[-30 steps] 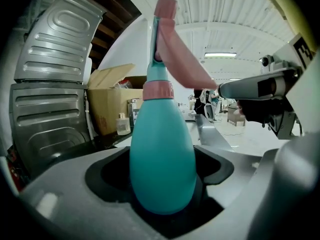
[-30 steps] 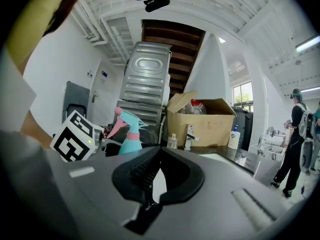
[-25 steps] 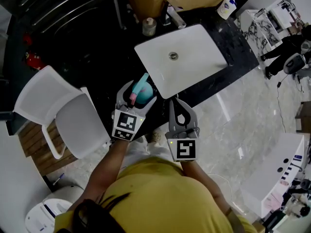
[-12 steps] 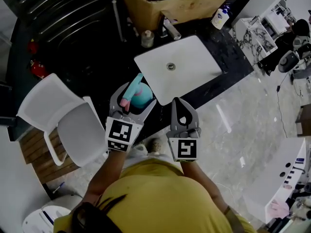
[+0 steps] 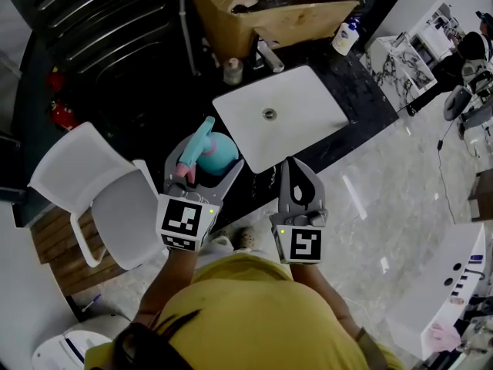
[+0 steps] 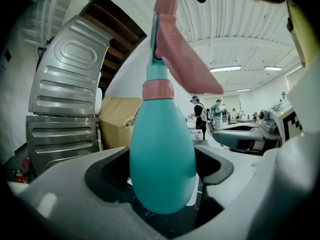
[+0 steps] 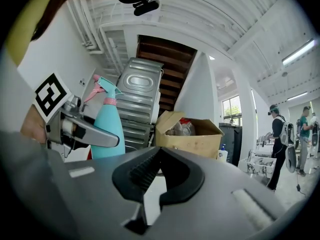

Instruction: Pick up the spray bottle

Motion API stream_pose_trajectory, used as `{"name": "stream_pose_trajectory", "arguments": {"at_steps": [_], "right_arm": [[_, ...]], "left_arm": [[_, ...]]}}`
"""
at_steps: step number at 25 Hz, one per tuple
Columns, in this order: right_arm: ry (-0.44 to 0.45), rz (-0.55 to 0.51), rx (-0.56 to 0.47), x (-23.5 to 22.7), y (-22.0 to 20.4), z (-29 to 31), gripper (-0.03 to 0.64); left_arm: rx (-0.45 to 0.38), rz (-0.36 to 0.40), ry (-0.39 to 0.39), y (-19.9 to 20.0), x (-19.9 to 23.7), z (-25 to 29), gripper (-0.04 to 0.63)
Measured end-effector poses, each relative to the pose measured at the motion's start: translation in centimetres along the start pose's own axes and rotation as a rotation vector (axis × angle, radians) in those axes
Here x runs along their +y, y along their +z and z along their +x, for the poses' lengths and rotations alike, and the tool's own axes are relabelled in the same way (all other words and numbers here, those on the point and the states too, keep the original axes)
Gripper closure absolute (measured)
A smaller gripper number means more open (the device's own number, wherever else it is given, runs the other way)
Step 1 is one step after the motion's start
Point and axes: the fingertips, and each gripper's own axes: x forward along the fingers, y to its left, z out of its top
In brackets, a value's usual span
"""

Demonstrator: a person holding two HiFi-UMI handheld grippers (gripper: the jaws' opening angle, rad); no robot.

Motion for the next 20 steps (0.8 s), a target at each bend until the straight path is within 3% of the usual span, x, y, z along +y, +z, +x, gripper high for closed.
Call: {"name": "stream_pose_trajectory", "arguments": {"at_steps": [20], "right_arm": [[0.026,-0.01,0.019,0.51,-0.49,-0.23,0.615]], "left_arm": [[0.033,0.015,-0.003,-0.84,-0.53,-0.21,0.201]]}}
